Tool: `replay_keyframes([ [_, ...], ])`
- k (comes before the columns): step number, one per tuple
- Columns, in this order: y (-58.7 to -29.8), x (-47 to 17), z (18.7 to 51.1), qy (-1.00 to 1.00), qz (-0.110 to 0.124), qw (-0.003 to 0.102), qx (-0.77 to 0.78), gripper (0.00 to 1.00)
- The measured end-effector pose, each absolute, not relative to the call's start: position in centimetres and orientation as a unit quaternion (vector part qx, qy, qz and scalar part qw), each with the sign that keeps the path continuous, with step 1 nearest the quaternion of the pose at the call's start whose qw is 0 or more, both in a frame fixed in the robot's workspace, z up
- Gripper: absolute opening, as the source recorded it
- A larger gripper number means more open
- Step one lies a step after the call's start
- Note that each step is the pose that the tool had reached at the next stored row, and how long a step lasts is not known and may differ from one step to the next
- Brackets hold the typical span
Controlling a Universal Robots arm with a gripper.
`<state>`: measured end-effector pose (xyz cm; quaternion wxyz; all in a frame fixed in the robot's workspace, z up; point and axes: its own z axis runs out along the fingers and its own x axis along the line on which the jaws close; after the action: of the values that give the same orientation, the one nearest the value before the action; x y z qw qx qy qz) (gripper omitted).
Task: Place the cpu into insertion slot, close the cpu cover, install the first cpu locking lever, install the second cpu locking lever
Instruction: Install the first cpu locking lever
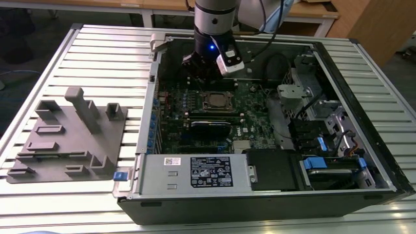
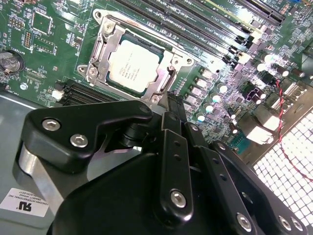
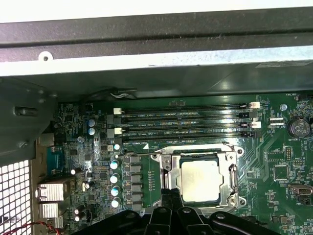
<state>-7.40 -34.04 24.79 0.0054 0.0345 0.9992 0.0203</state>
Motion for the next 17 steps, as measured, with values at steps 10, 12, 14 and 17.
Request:
replay_keyframes([
  [10, -34.04, -7.40, 24.79, 0.999, 0.020, 0.000, 0.035, 0.11],
  [12, -34.04, -7.40, 24.80, 0.999, 0.020, 0.000, 0.035, 0.11],
  [14, -34.04, -7.40, 24.84, 0.999, 0.020, 0.000, 0.035, 0.11],
  [17, -34.04, -7.40, 24.88, 0.999, 0.020, 0.000, 0.035, 0.11],
])
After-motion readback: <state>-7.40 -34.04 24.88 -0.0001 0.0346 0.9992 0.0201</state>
